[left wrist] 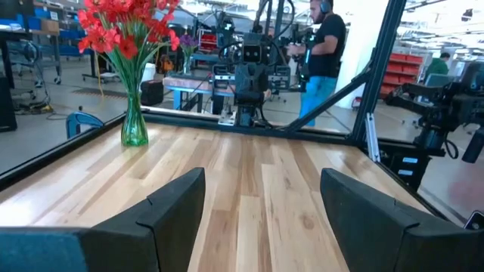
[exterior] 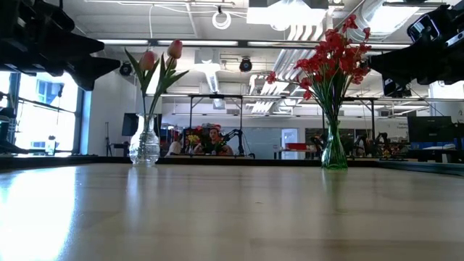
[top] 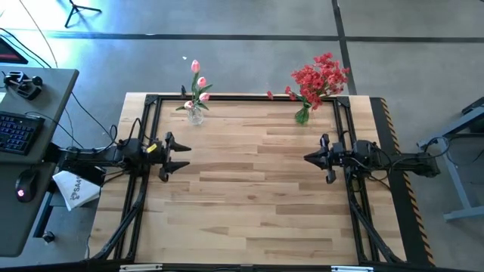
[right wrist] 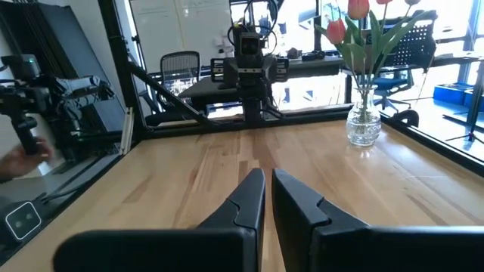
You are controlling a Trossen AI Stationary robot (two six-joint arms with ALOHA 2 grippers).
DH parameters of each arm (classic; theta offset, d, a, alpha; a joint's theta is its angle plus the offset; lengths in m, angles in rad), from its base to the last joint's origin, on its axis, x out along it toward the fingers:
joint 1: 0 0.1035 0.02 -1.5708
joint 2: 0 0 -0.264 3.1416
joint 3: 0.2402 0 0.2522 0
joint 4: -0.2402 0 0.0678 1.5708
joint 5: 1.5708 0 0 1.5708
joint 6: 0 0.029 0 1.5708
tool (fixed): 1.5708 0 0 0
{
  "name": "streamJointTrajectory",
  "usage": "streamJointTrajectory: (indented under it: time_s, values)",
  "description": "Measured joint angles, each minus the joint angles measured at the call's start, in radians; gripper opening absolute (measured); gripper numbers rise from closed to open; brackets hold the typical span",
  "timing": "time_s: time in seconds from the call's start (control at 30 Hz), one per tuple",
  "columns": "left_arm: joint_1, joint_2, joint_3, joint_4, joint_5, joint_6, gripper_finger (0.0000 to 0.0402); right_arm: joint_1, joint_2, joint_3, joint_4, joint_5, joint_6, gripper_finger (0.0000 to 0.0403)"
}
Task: Sort flowers into vase by color
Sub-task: Return to Home Position
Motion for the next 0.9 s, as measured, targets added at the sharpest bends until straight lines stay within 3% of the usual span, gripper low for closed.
streamJointTrajectory:
  time_s: [0.23,0.9]
  values:
    - [0.001,0.0,0.0,0.008,-0.016,0.16,0.025,0.0,0.0,0.0,0.0,0.0,0.0,0.0024]
    - [0.001,0.0,-0.001,0.006,-0.019,0.085,0.025,0.0,0.0,-0.001,0.0,0.0,0.0,0.0024]
